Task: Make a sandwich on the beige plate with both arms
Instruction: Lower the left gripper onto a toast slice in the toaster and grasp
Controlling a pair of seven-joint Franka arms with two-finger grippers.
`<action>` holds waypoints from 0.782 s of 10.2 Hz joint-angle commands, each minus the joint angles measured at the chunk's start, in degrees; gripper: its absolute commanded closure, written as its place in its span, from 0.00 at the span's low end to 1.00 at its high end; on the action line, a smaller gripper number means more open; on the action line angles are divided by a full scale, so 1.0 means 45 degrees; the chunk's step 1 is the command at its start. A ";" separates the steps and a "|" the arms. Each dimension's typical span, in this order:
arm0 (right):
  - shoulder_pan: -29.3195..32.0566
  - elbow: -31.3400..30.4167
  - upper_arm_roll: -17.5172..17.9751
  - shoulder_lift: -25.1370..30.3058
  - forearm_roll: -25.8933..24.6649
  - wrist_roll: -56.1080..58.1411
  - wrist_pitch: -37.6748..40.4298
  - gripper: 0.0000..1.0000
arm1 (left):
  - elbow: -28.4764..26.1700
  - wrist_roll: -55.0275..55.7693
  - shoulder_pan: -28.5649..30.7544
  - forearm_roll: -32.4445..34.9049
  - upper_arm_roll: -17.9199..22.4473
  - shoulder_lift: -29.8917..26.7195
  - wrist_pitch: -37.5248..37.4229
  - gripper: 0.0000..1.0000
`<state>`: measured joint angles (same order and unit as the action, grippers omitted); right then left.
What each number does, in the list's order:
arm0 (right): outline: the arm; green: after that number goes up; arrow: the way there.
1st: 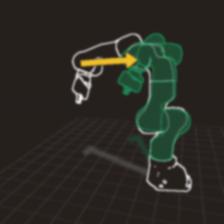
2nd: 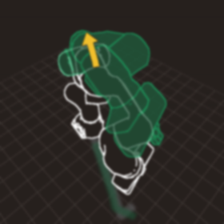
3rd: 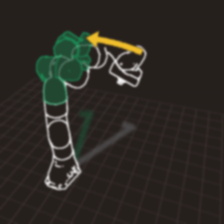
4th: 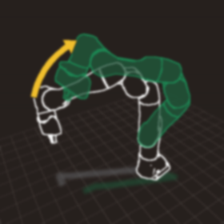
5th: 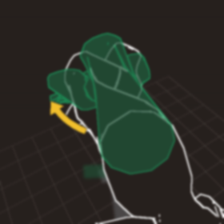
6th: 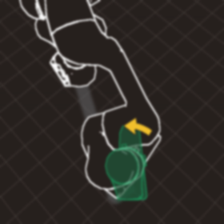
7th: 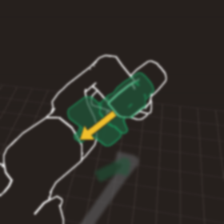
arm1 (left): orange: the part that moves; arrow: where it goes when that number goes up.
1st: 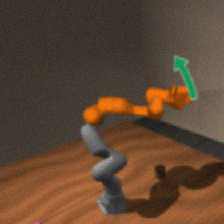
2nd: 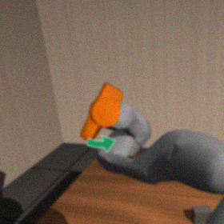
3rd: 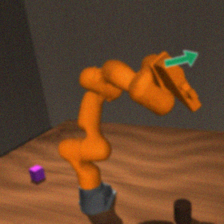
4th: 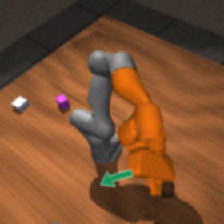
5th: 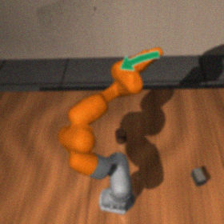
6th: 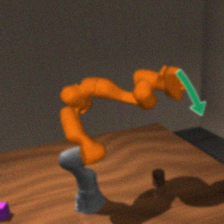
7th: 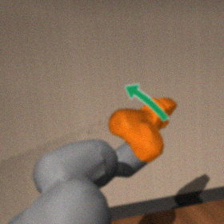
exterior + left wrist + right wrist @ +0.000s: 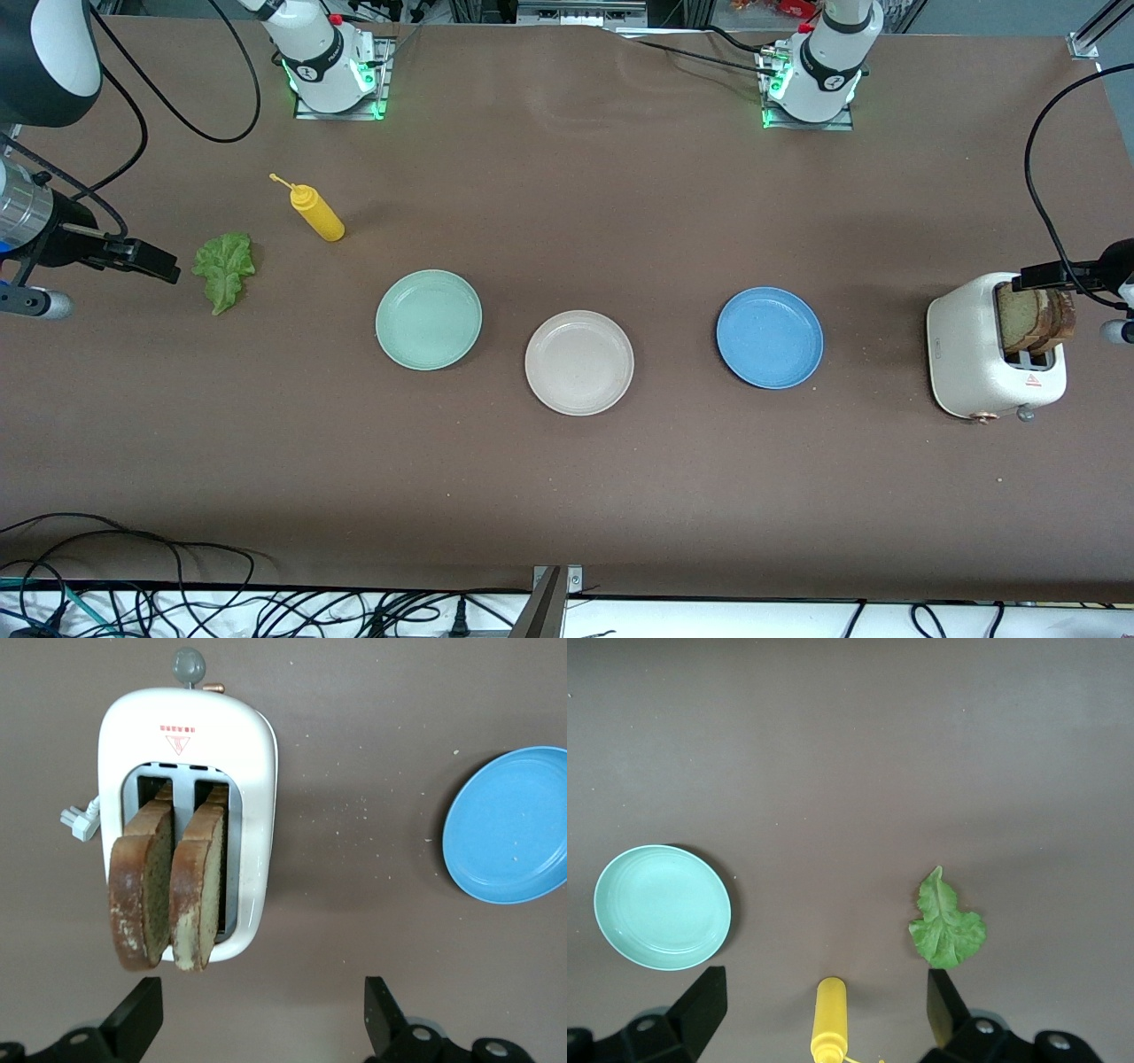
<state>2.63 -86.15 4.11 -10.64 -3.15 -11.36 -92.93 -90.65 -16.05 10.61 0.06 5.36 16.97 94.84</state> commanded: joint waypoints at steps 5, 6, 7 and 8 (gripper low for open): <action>0.0002 0.0023 0.0083 0.0060 -0.0003 -0.0016 0.0163 0.00 | -0.2373 -0.0845 0.0511 0.0298 -0.0116 -0.1115 0.2886 0.00; 0.0002 0.0023 0.0083 0.0060 -0.0003 -0.0035 0.0163 0.00 | -0.2587 -0.0944 0.0532 0.0298 -0.0116 -0.1154 0.3121 0.00; 0.0002 0.0023 0.0083 0.0060 -0.0003 -0.0054 0.0163 0.00 | -0.2782 -0.0945 0.0552 0.0298 -0.0116 -0.1193 0.3316 0.00; 0.0002 0.0023 0.0083 0.0060 -0.0003 -0.0055 0.0163 0.00 | -0.3094 -0.0945 0.0571 0.0298 -0.0116 -0.1348 0.3666 0.00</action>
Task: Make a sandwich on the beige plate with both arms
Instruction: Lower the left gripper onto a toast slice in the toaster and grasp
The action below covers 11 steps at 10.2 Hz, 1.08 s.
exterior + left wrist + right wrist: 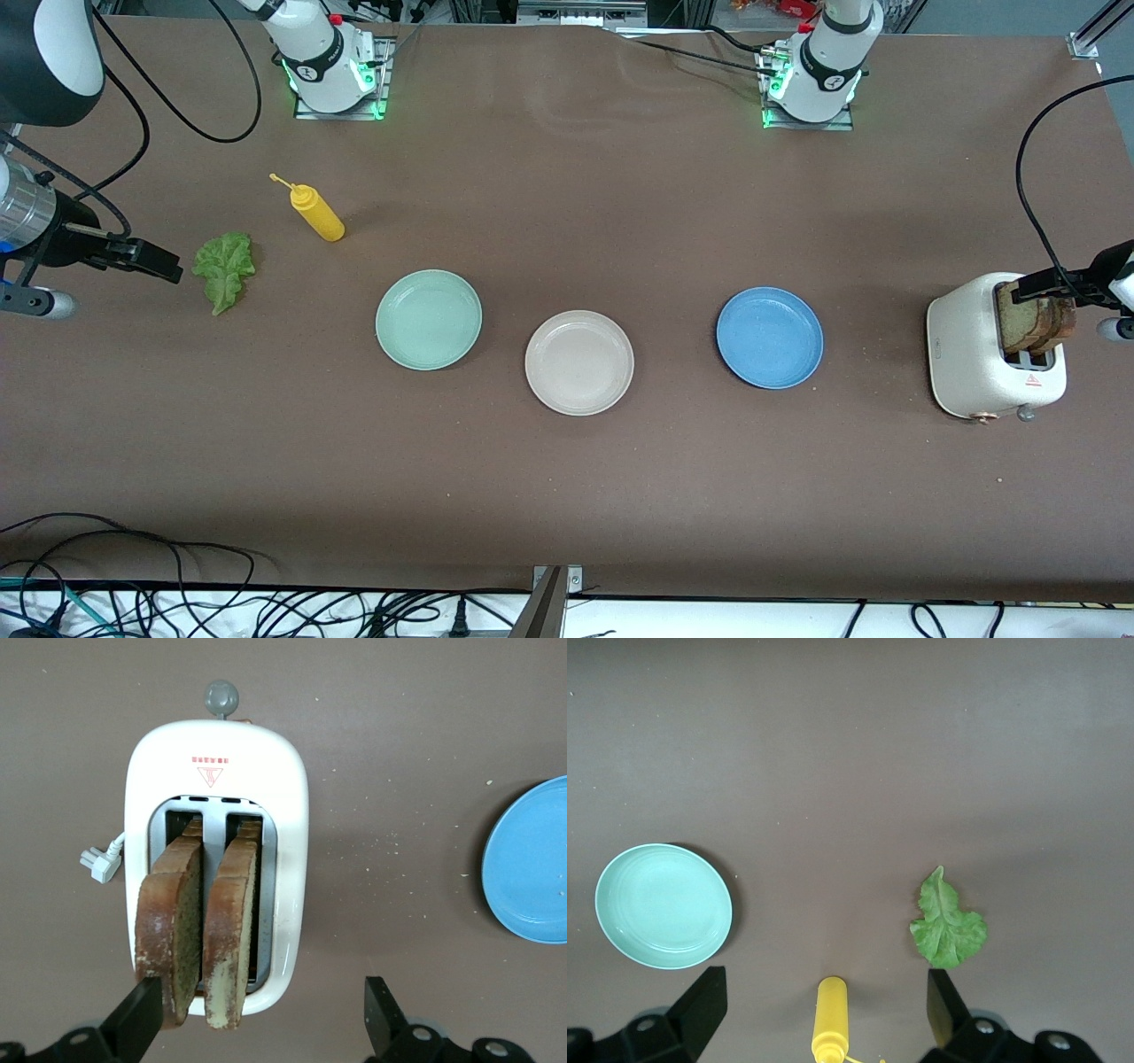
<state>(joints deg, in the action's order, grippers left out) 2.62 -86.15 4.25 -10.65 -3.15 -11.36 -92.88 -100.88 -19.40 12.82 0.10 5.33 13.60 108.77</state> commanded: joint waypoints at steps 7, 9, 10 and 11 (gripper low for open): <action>0.0004 0.0023 0.0070 0.0062 -0.0003 -0.0055 0.0153 0.00 | -0.2461 -0.0180 0.0139 0.0270 -0.0110 -0.1147 0.2309 0.00; 0.0004 0.0023 0.0071 0.0062 -0.0003 -0.0055 0.0153 0.00 | -0.2660 -0.0180 0.0159 0.0270 -0.0110 -0.1168 0.2645 0.01; 0.0004 0.0023 0.0051 0.0062 -0.0003 -0.0055 0.0153 0.00 | -0.2660 -0.0180 0.0275 0.0270 -0.0110 -0.1168 0.2646 0.04; 0.0004 0.0023 0.0070 0.0062 -0.0003 -0.0055 0.0153 0.00 | -0.2660 -0.0161 0.0315 0.0232 -0.0110 -0.1168 0.2723 0.09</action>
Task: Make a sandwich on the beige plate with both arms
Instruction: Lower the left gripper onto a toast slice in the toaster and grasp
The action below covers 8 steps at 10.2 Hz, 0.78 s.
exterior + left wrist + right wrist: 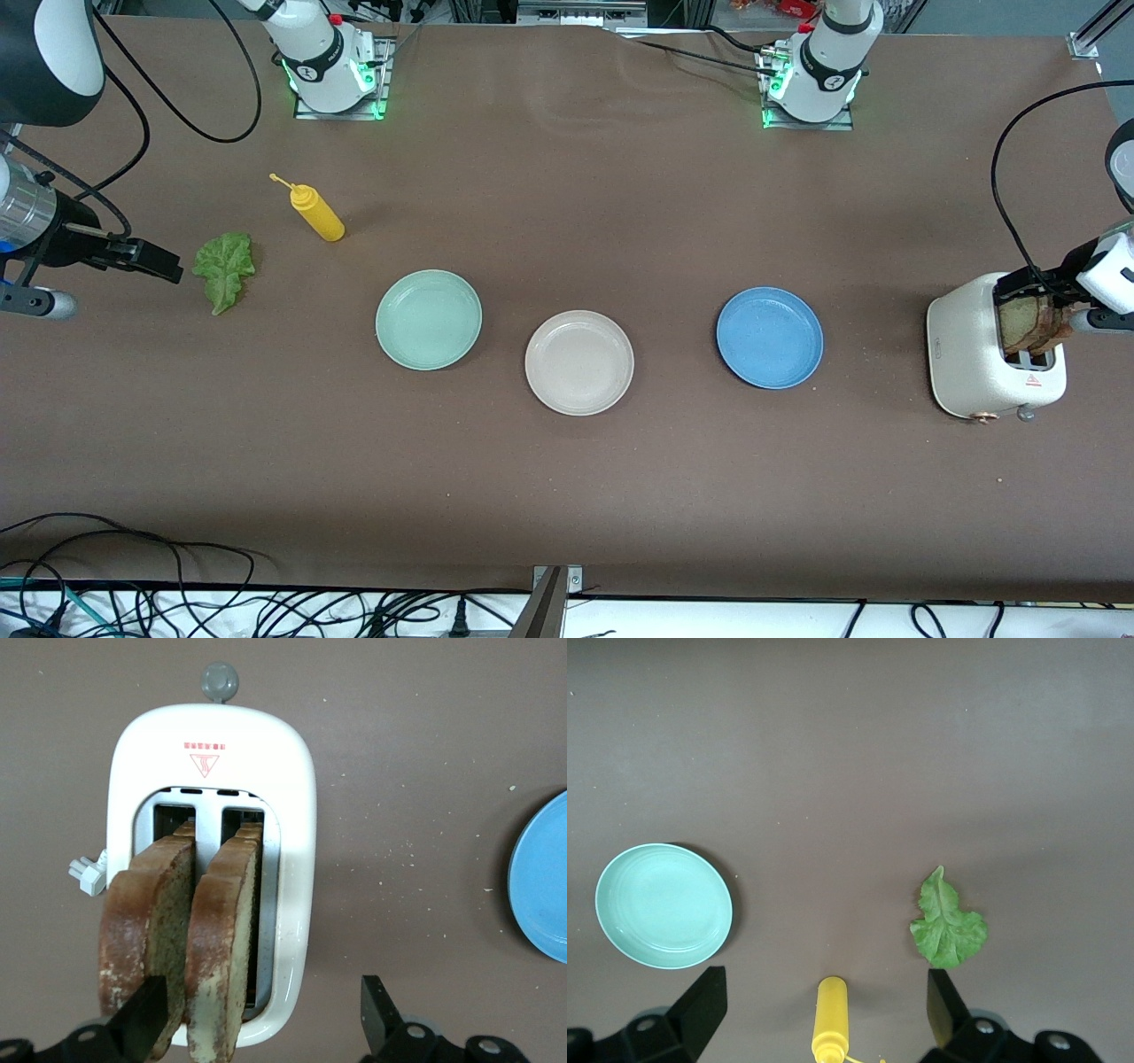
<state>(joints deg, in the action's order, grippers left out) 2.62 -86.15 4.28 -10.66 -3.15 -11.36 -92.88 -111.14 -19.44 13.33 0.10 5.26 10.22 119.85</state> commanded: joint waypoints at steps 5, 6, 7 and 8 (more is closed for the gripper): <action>0.0005 0.0024 0.0064 0.0064 -0.0003 -0.0055 0.0171 0.00 | -0.1277 -0.0152 0.0417 0.0153 -0.0115 -0.0649 0.1508 0.42; 0.0005 0.0024 0.0064 0.0064 -0.0003 -0.0055 0.0152 0.00 | -0.1415 -0.0152 0.0514 0.0134 -0.0115 -0.0670 0.1686 0.53; 0.0005 0.0024 0.0064 0.0064 -0.0003 -0.0055 0.0171 0.00 | -0.1475 -0.0152 0.0592 0.0095 -0.0115 -0.0689 0.1765 0.66; 0.0005 0.0024 0.0064 0.0064 -0.0003 -0.0035 0.0171 0.00 | -0.1475 -0.0172 0.0593 0.0114 -0.0115 -0.0689 0.1746 0.97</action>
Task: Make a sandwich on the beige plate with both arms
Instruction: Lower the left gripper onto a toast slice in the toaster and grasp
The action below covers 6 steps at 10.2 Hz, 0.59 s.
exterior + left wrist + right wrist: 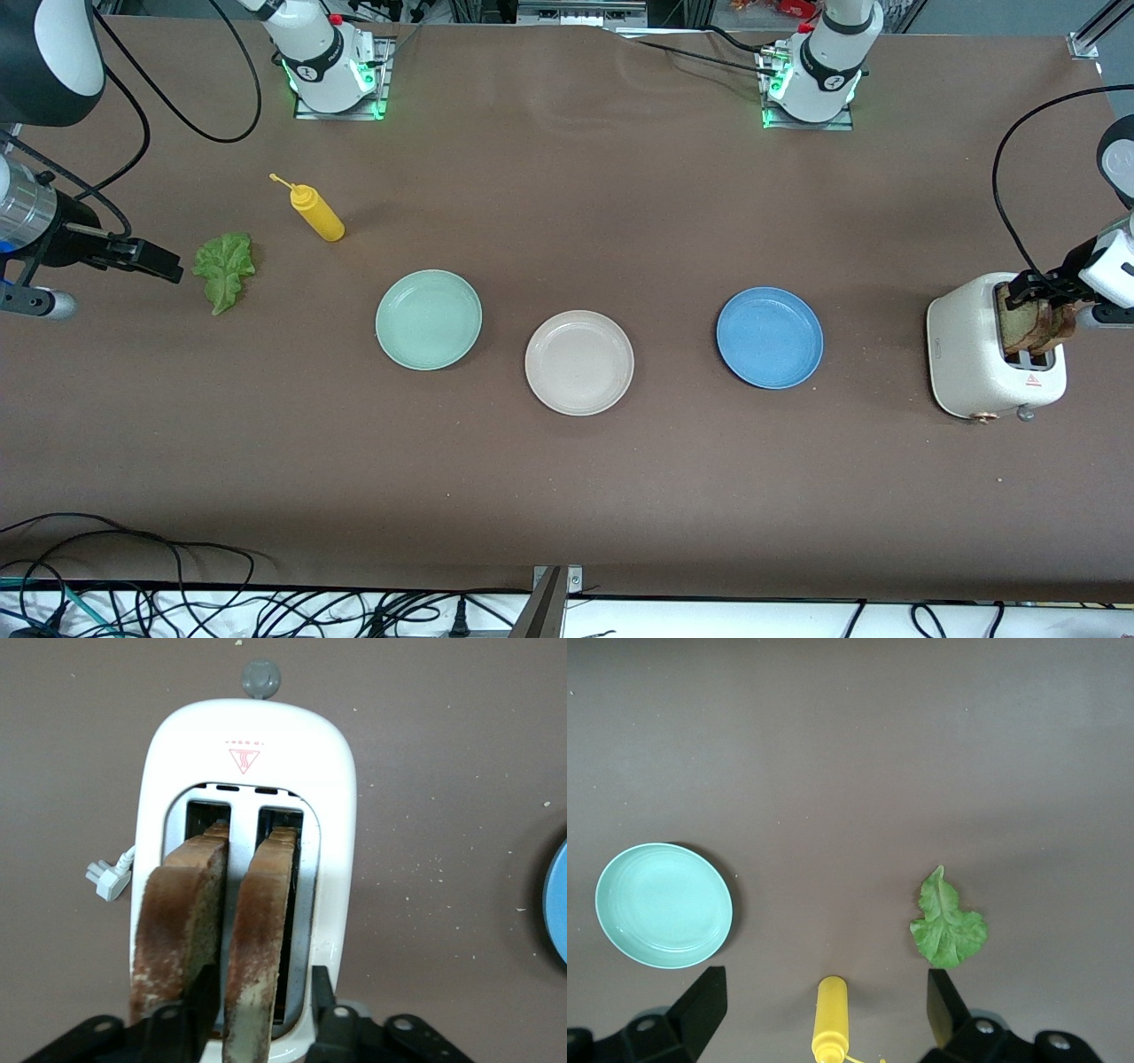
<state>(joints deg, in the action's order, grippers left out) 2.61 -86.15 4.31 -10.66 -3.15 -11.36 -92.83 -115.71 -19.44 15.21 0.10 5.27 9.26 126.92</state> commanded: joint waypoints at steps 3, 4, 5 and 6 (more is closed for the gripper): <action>0.0005 0.0024 0.0059 0.0064 -0.0003 -0.0035 0.0160 0.00 | -0.0322 -0.1690 0.0175 0.0134 -0.0136 -0.0399 -0.0292 1.00; 0.0005 0.0024 0.0059 0.0064 -0.0003 -0.0035 0.0160 0.00 | -0.0244 -0.1927 0.0175 0.0173 -0.0136 -0.0398 -0.0449 1.00; 0.0005 0.0024 0.0059 0.0064 -0.0003 -0.0035 0.0160 0.00 | 0.0008 -0.2162 0.0175 0.0173 -0.0136 -0.0417 -0.0625 1.00; 0.0005 0.0024 0.0059 0.0064 -0.0003 -0.0035 0.0141 0.00 | 0.0610 -0.2222 0.0156 0.0173 -0.0136 -0.0418 -0.1439 1.00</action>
<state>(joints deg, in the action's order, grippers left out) 2.62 -86.15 4.31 -10.66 -3.15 -11.36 -92.82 -115.41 -27.47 15.32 0.10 5.17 8.62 125.07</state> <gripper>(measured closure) 0.000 0.877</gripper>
